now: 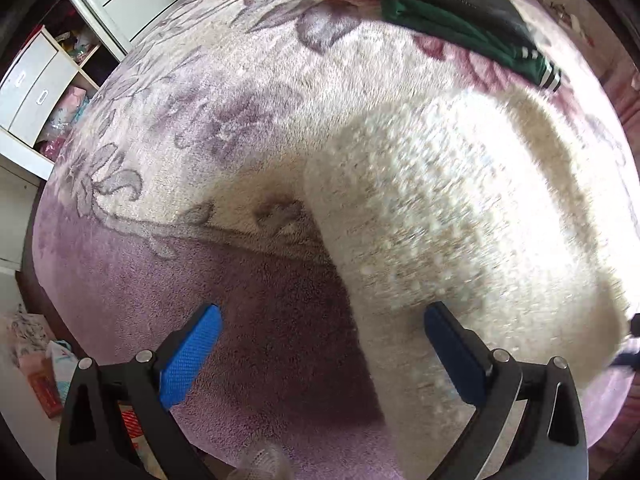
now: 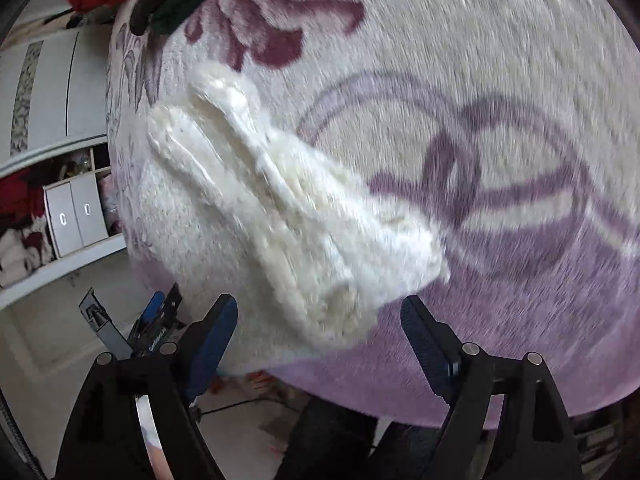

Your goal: Fold large clothes

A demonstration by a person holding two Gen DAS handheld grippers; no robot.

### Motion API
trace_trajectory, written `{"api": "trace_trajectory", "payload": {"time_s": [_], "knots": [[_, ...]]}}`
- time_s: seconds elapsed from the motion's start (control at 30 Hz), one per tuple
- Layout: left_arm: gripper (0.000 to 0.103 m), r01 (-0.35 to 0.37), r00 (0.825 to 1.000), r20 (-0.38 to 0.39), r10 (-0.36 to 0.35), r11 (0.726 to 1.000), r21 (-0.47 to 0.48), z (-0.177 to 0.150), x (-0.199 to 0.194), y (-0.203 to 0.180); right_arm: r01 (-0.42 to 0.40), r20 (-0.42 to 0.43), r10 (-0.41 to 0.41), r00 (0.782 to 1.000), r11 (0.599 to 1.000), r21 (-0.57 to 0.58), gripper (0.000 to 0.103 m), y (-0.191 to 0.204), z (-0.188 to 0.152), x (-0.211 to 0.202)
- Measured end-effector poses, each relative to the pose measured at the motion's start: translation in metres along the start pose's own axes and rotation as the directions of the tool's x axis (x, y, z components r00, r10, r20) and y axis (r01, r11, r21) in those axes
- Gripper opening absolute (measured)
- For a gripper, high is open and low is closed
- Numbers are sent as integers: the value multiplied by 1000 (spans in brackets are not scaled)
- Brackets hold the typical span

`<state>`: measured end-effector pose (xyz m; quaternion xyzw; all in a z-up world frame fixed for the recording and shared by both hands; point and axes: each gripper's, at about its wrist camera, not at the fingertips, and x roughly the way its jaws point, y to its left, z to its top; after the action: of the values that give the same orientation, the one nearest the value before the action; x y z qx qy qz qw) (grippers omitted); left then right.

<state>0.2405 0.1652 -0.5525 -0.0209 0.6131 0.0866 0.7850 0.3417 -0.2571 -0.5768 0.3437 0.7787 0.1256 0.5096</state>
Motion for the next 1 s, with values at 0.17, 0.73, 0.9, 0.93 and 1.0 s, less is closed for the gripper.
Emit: {"api": "trace_trajectory", "payload": {"time_s": [0.17, 0.73, 0.9, 0.93, 1.0], "knots": [[103, 10, 999, 40, -9, 999, -39, 1, -26, 8, -116, 85, 106, 991, 987, 113, 21, 13, -7, 41], [103, 55, 998, 1, -56, 988, -146, -2, -4, 14, 298, 249, -261, 933, 947, -123, 68, 64, -3, -21], [103, 72, 997, 15, -71, 967, -243, -20, -14, 40, 378, 307, -266, 914, 834, -402, 103, 134, 21, -26], [103, 87, 996, 13, -87, 962, -260, -23, -13, 42, 399, 306, -281, 910, 796, -455, 103, 143, 31, -14], [103, 119, 993, 11, -121, 952, -282, -29, -9, 44, 402, 276, -297, 914, 750, -526, 103, 156, 49, 27]]}}
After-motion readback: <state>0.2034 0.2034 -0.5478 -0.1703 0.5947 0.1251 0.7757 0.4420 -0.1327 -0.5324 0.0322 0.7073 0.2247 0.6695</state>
